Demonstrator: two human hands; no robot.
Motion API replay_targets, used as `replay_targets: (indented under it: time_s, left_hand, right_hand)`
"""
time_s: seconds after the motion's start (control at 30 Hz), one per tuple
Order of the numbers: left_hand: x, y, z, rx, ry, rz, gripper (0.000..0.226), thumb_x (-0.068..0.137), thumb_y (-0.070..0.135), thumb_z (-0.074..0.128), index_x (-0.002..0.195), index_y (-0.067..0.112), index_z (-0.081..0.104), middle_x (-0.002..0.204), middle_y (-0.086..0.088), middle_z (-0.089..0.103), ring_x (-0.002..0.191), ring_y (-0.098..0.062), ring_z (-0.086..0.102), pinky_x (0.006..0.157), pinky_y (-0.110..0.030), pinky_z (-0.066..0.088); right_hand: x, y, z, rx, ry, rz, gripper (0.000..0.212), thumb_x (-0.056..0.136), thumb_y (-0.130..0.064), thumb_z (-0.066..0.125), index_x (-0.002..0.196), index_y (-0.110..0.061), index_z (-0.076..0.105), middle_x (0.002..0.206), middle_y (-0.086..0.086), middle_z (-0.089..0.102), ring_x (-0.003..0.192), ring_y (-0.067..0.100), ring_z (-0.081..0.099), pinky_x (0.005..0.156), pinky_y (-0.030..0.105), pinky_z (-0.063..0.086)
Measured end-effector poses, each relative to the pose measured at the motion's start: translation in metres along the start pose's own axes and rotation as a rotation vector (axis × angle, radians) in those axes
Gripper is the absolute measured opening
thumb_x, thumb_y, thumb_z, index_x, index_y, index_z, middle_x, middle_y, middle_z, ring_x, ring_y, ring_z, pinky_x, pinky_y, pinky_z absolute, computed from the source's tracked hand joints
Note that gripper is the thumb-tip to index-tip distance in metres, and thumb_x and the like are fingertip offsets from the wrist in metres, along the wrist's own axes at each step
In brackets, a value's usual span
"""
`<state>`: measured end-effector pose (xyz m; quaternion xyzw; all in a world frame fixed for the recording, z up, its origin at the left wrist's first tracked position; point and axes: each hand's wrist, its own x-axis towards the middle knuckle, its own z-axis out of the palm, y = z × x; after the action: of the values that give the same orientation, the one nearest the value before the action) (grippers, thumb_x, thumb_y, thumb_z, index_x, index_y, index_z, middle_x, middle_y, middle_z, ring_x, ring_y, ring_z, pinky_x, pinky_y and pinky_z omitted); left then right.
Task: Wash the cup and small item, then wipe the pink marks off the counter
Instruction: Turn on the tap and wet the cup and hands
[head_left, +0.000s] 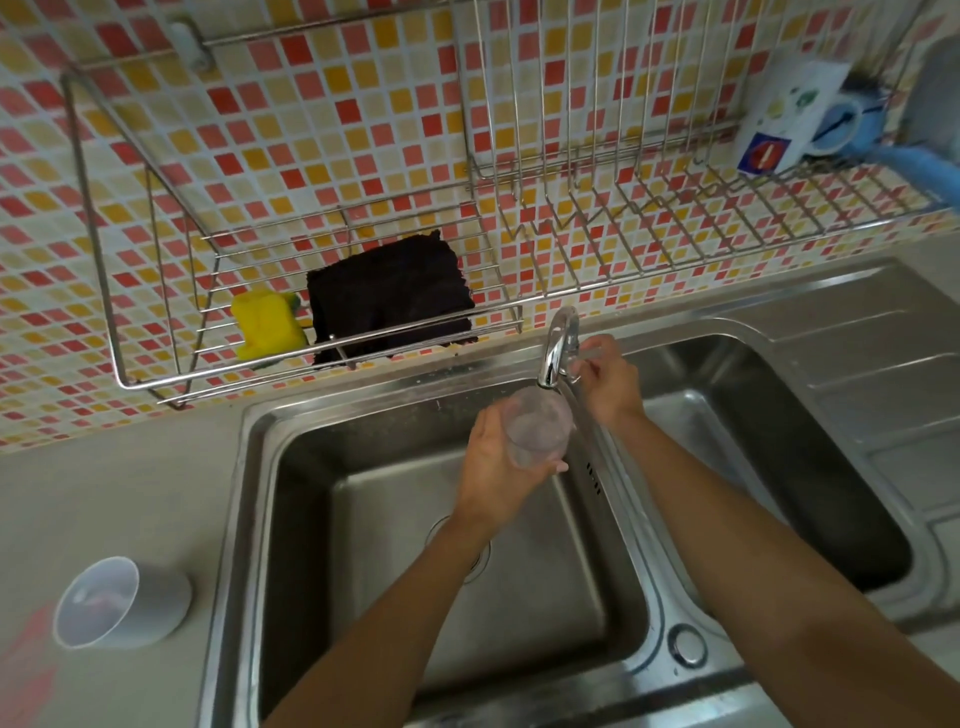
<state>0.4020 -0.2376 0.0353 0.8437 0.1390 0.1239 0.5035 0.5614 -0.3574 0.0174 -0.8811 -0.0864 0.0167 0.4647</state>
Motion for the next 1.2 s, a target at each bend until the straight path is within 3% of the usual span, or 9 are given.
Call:
replay_targets:
  time_s: [0.13,0.37,0.53,0.6,0.67,0.83,1.0,1.2]
  left_hand:
    - [0.001,0.002,0.003,0.005,0.019,-0.002,0.088,0.055,0.034,0.090,0.131,0.027,0.046,0.122,0.013,0.048,0.116,-0.005,0.047,0.097,-0.031,0.048]
    - [0.000,0.002,0.005,0.055,0.029,-0.007,0.089,0.054,0.039,0.090,0.129,0.023,0.046,0.121,0.010,0.051,0.114,-0.007,0.048,0.095,-0.030,0.048]
    - [-0.004,0.000,0.001,0.072,0.041,0.000,0.090,0.055,0.036,0.090,0.130,0.019,0.045,0.120,0.009,0.049,0.114,-0.008,0.047,0.095,-0.023,0.044]
    - [-0.006,-0.005,-0.004,0.131,0.041,0.000,0.087,0.057,0.036,0.089,0.129,0.017,0.044,0.118,0.008,0.046,0.111,-0.009,0.046,0.094,-0.023,0.044]
    - [-0.009,-0.012,-0.009,0.203,0.033,-0.032,0.087,0.060,0.036,0.088,0.130,0.016,0.041,0.119,0.005,0.042,0.106,-0.008,0.045,0.091,-0.022,0.044]
    - [-0.020,-0.042,-0.017,0.402,-0.112,-0.172,0.077,0.066,0.034,0.083,0.127,0.013,0.040,0.118,-0.001,0.039,0.104,-0.017,0.048,0.081,-0.025,0.044]
    - [-0.021,-0.066,-0.022,0.640,-0.373,-0.273,0.085,0.063,0.035,0.083,0.133,0.019,0.036,0.127,-0.006,0.035,0.115,-0.026,0.046,0.092,-0.040,0.050]
    - [-0.022,-0.073,-0.017,0.934,-0.425,-0.216,0.080,0.067,0.029,0.080,0.132,0.018,0.034,0.128,-0.009,0.034,0.118,-0.025,0.040,0.091,-0.036,0.047]
  right_hand:
    - [0.001,0.001,0.003,-0.015,-0.018,0.019,0.019,0.094,-0.009,0.050,0.111,-0.007,0.057,0.096,0.009,0.067,0.079,0.019,0.061,0.070,0.016,0.039]
    - [0.004,0.004,0.005,-0.022,-0.026,0.046,0.022,0.094,-0.011,0.050,0.114,-0.009,0.058,0.101,0.014,0.069,0.092,0.028,0.065,0.081,0.026,0.046]
    - [-0.019,0.004,-0.005,0.000,-0.070,0.029,0.041,0.097,-0.029,0.052,0.135,-0.015,0.042,0.116,0.009,0.066,0.107,0.028,0.060,0.085,0.029,0.043]
    - [-0.040,0.023,-0.001,-0.064,-0.092,-0.014,0.057,0.096,-0.040,0.051,0.143,-0.016,0.031,0.139,0.007,0.051,0.128,0.027,0.046,0.100,0.039,0.042]
    - [-0.064,0.050,0.004,-0.183,-0.086,-0.023,0.069,0.096,-0.044,0.048,0.150,-0.012,0.020,0.156,0.009,0.027,0.145,0.025,0.019,0.115,0.046,0.026]
    - [-0.110,0.091,0.014,-0.495,-0.123,-0.021,0.069,0.099,-0.046,0.033,0.152,-0.009,0.009,0.159,0.010,0.010,0.147,0.024,0.000,0.120,0.042,0.007]
    - [-0.108,0.095,0.020,-0.620,-0.133,-0.110,0.068,0.096,-0.045,0.008,0.149,-0.005,0.023,0.156,0.014,0.023,0.146,0.028,0.012,0.116,0.037,0.003]
    - [-0.110,0.094,0.022,-0.633,-0.134,-0.193,0.053,0.099,-0.026,0.020,0.142,0.000,0.036,0.150,0.018,0.034,0.142,0.032,0.025,0.115,0.043,0.016]
